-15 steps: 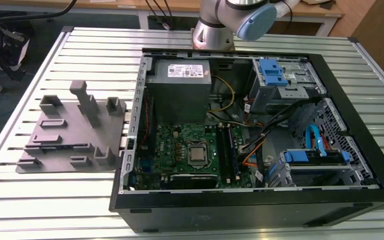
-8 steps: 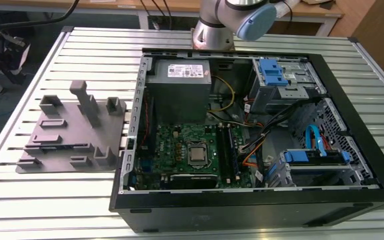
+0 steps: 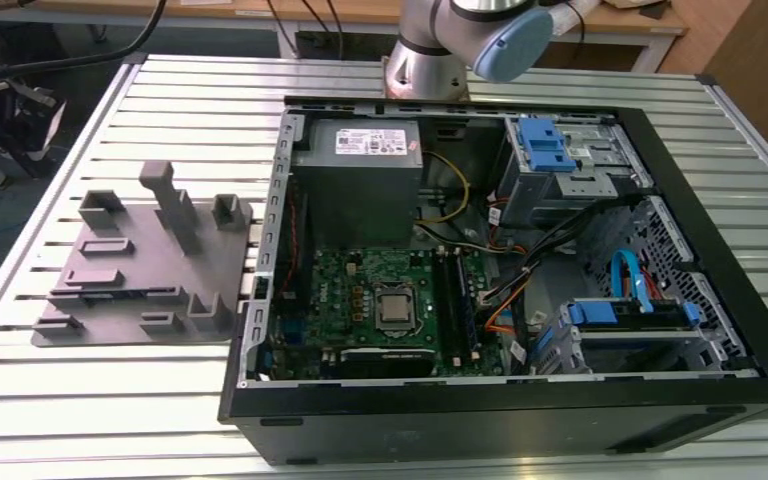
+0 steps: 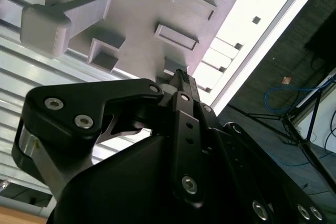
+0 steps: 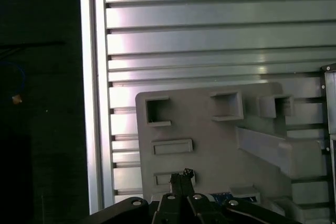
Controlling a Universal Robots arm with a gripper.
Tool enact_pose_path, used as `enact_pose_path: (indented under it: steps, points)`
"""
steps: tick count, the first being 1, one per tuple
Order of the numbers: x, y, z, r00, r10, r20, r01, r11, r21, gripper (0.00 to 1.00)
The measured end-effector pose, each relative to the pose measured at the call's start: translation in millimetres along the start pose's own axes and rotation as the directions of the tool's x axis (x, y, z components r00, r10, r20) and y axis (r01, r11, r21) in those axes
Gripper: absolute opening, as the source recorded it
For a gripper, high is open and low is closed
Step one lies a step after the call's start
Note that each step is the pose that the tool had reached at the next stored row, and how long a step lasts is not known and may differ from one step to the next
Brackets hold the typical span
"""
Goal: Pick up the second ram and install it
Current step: 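Reach for the second ram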
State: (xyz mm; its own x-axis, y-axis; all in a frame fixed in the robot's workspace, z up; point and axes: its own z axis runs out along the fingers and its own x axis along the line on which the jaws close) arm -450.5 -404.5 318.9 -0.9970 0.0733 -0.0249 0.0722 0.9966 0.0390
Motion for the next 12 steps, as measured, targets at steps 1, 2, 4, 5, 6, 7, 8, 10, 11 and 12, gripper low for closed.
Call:
enact_pose_path:
  steps: [1,2,4,5,6,7,8,10,11,12]
  points:
    - [-0.4,0.0,0.9,1.0,0.0,0.0001,0.0,1.0,0.0009,0.07]
    - [-1.0,-0.1,1.8,1.0,-0.001,0.0001,0.001,1.0,0.0016,0.07]
    - [-2.2,0.0,3.5,1.0,-0.001,0.0003,0.001,1.0,0.0031,0.07]
    - [-2.9,0.0,4.3,1.0,-0.002,0.0003,0.002,1.0,0.0039,0.07]
    - [-3.3,0.0,5.1,1.0,-0.002,0.0004,0.002,1.0,0.0046,0.07]
    - [-3.7,0.0,6.0,1.0,-0.002,0.0005,0.002,1.0,0.0053,0.07]
    - [-4.1,0.0,6.7,1.0,-0.003,0.0005,0.003,1.0,0.0063,0.07]
    - [-4.8,0.0,8.2,1.0,-0.004,0.0004,0.004,1.0,0.0079,0.07]
    - [-5.1,0.0,8.9,1.0,-0.004,0.0004,0.004,1.0,0.0087,0.07]
    - [-5.4,0.0,9.7,1.0,-0.004,0.0004,0.004,0.9999,0.0093,0.07]
